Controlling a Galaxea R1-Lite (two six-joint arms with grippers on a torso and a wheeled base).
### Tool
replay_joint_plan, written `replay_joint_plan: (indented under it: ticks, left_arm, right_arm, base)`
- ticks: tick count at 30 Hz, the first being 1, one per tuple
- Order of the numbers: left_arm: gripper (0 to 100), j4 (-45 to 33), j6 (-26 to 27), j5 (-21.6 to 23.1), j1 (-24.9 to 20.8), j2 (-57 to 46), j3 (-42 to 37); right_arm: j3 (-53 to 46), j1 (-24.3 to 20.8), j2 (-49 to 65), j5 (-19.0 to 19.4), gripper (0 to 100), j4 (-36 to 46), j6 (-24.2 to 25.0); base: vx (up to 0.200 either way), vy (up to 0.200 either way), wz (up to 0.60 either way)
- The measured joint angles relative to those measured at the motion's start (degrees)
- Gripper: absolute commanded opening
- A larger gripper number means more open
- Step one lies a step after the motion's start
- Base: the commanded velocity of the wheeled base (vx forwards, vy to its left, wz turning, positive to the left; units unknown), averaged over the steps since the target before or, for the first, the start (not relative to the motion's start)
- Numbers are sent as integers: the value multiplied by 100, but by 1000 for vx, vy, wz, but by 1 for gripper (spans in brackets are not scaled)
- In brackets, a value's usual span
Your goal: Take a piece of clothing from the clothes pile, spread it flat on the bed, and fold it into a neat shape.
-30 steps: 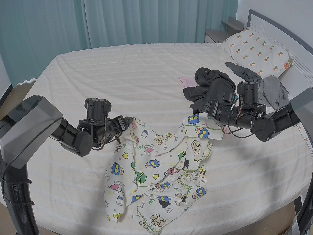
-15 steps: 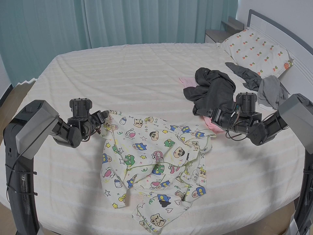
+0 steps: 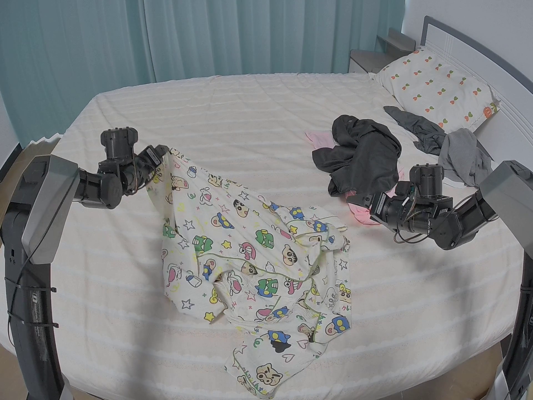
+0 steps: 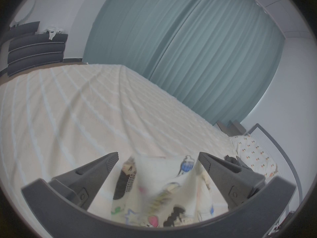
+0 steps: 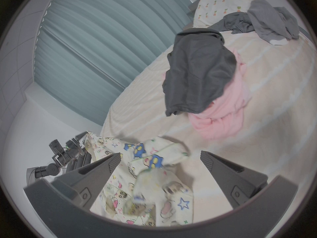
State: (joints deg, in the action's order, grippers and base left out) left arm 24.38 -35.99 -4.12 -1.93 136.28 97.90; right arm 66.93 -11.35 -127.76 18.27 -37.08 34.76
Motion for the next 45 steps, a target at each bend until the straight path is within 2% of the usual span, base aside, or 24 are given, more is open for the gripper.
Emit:
replay_joint_plan:
  ticks: [9,15,20,23,27,36,45]
  left_arm:
    - [100,-1552,488,439,149,-11,656]
    - [100,-1642,375,358,166,52,1309]
    - [100,-1699,85,466,171,-67,1304]
    - [100,-1699,-4,677,182,-279,901]
    - [100,-1613,-79,1002,197,-717,-17]
    - [100,-955,-271,1406,222,-2010,-2616]
    - [100,-106,-942,1641,228,-3363,-5108]
  right_arm:
    - [-968,138,289,121,100,17,-62]
    - [-1531,127,494,296,100,17,-183]
    - [-1679,140,511,402,100,28,-255]
    - [-1693,132,458,444,100,33,-288]
    - [-1635,96,332,496,100,55,-315]
    - [-1178,-72,-24,556,100,471,-383]
    - [-581,-293,-461,571,100,813,-427]
  base:
    - [0,0,0]
    - [0,0,0]
    - [0,0,0]
    - [0,0,0]
    - [0,0,0]
    - [0,0,0]
    - [0,0,0]
